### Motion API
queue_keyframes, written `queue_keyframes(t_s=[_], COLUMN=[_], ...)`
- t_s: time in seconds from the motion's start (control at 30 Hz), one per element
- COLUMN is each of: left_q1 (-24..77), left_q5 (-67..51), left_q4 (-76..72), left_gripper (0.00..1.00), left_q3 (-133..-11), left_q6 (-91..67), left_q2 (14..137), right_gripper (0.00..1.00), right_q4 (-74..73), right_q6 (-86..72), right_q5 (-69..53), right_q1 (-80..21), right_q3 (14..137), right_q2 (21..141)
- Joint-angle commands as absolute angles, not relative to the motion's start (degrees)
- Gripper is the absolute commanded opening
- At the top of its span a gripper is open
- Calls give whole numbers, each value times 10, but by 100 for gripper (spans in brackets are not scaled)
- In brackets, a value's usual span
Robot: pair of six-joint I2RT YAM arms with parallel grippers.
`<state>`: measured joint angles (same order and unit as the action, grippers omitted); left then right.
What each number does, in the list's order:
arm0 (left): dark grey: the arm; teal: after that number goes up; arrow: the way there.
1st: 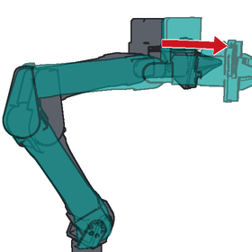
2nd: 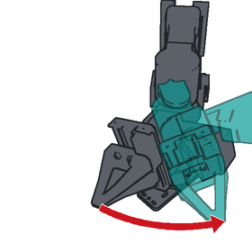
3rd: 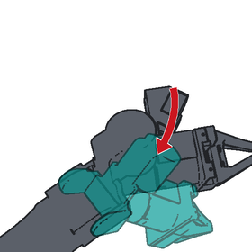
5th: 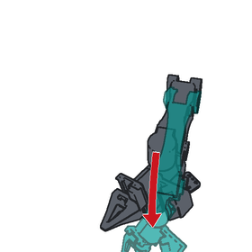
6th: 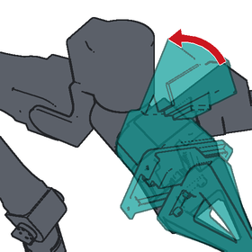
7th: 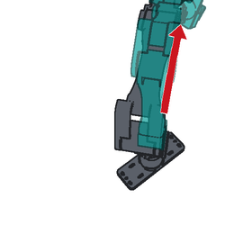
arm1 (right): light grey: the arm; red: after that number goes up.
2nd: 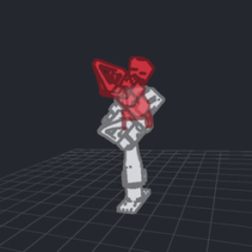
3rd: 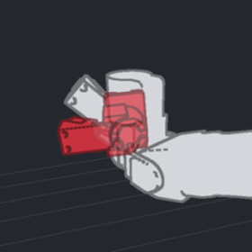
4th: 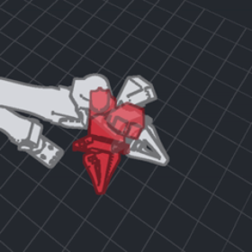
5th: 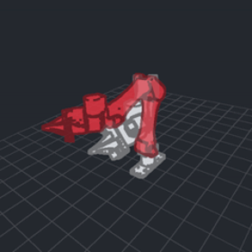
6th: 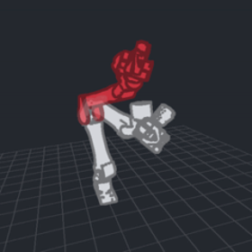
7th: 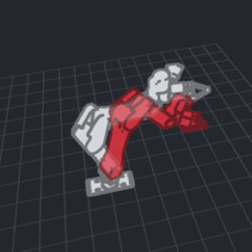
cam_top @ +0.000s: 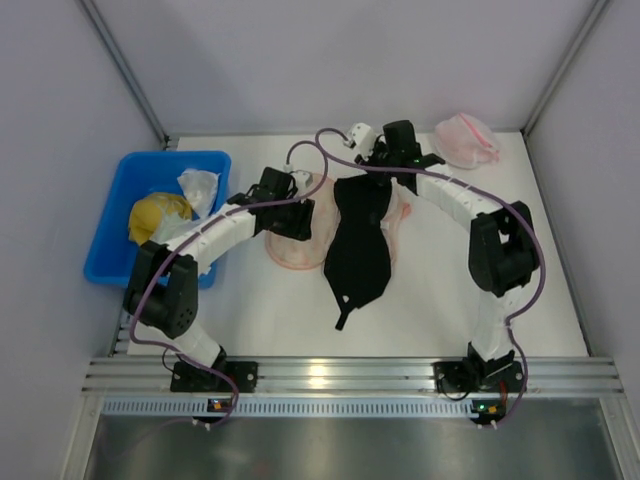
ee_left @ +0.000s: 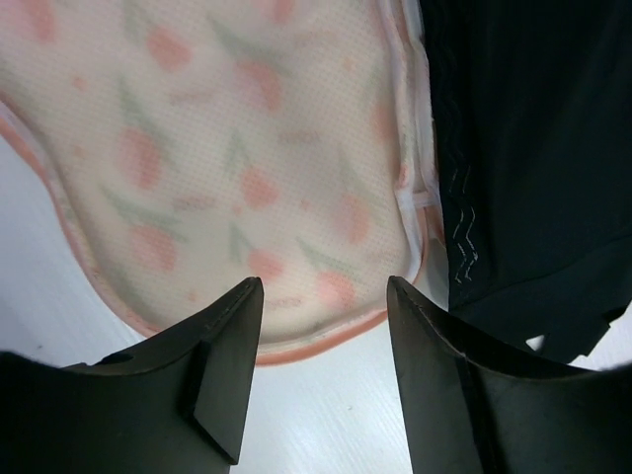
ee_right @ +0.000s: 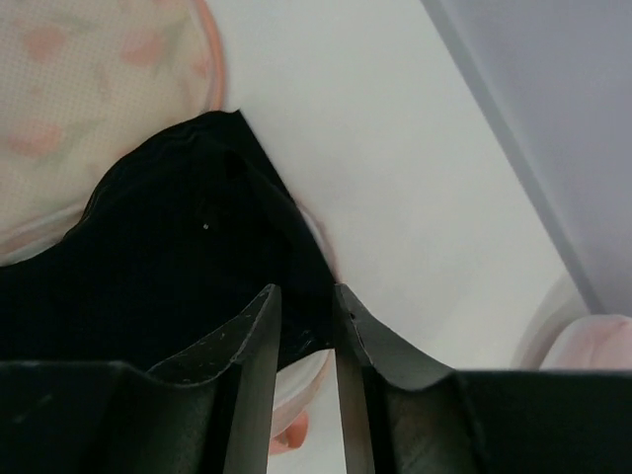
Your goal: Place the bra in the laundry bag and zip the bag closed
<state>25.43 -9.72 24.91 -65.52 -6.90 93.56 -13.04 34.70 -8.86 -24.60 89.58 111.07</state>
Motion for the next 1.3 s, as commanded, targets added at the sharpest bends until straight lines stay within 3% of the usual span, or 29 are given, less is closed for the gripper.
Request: queue_keyframes(t_s=[0.0, 0.1, 0.3, 0.63, 0.97, 1.27], left_q1=[249, 246, 240, 218, 215, 215], left_q5=[-57, -51, -47, -55, -61, -95], left_q4=[248, 247, 251, 267, 286, 315], left_gripper=[59, 59, 60, 60, 60, 60], left_q3=[-689, -707, -721, -727, -728, -778], left_q6=[-57, -62, -69, -55, -21, 24], left_q2=[952, 974, 1020, 1038, 1035, 1080], right_gripper=[29, 36, 37, 25, 20, 27], right_q4=[-229, -264, -336, -352, -368, -413], right_q6=[299, 267, 167, 62, -18, 18], right_q5=[-119, -123, -177, -192, -266, -381], right_q1=[-225, -208, -176, -165, -168, -181], right_q3=[951, 980, 998, 903, 714, 585], right_q2=[1128, 1160, 1204, 1235, 1109, 898])
